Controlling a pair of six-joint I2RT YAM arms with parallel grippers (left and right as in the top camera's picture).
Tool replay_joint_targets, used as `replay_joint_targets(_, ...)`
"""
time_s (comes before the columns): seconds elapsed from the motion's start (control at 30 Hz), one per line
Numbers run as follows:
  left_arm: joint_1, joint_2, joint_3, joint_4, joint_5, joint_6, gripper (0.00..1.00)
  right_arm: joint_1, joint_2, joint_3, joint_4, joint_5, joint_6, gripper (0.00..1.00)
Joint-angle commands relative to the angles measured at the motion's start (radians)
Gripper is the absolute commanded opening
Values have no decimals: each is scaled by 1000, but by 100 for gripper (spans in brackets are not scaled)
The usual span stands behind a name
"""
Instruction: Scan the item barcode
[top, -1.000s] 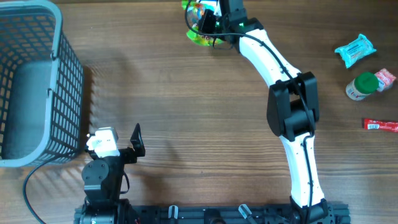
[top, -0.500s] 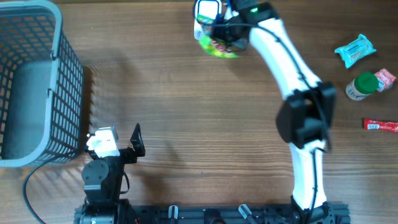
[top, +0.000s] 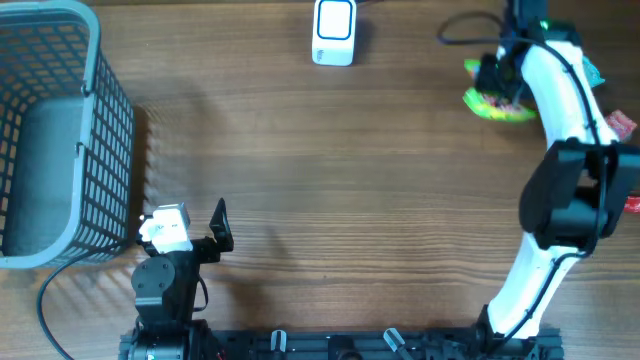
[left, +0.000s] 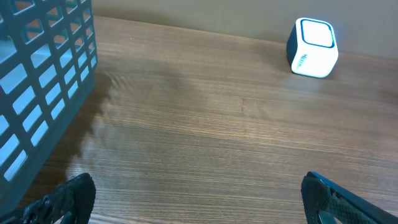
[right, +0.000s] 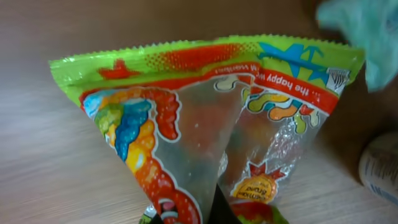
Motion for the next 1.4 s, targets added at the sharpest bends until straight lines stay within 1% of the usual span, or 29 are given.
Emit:
replay_joint_targets(0.0, -4, -6, -4, 4, 11, 15, 100, -101, -6, -39, 67, 22, -17, 4)
replay_joint_targets(0.03, -4, -6, -4, 4, 11, 15, 100, -118, -7, -38, 79, 11, -42, 18)
replay_joint_targets(0.07, -4, -6, -4, 4, 11, 15, 100, -141, -11, -29, 80, -10, -102, 55)
replay_joint_targets(0.1, -4, -6, -4, 4, 11, 15, 100, -153, -14, -15, 68, -29, -144, 89)
replay_joint_targets(0.13, -4, -6, -4, 4, 12, 15, 100, -161, -21, 16, 36, -57, -166, 100)
replay_joint_targets(0.27, -4, -6, -4, 4, 11, 15, 100, -148, -67, 139, -49, -192, -165, 100)
replay_joint_targets(0.3, -4, -6, -4, 4, 11, 15, 100, -136, -98, 196, -97, -242, -161, 100)
replay_joint_targets(0.37, -4, -6, -4, 4, 11, 15, 100, -119, -159, 247, -143, -274, -141, 100)
replay_joint_targets(0.5, -4, -6, -4, 4, 11, 15, 100, -72, -383, 290, -202, -274, -105, 100)
replay_joint_targets(0.63, -4, -6, -4, 4, 11, 15, 100, -67, -619, 290, -278, -274, 3, 100)
replay_joint_targets(0.8, -4, -6, -4, 4, 11, 15, 100, -67, -863, 290, -278, -274, 13, 100)
replay_joint_targets(0.93, -4, -6, -4, 4, 11, 15, 100, -67, -1008, 290, -280, -274, 13, 100)
replay_joint_targets(1.2, -4, -6, -4, 4, 11, 15, 100, -67, -1199, 282, -308, -258, 2, 100)
replay_joint_targets(1.3, -4, -6, -4, 4, 11, 15, 100, -67, -1272, 233, -268, -247, -14, 100)
replay_joint_targets(1.33, -4, -6, -4, 4, 11, 15, 100, -67, -1300, 206, -236, -247, -16, 100)
replay_joint_targets(1.37, -4, -6, -4, 4, 11, 15, 100, -67, -1350, 146, -168, -248, -16, 100)
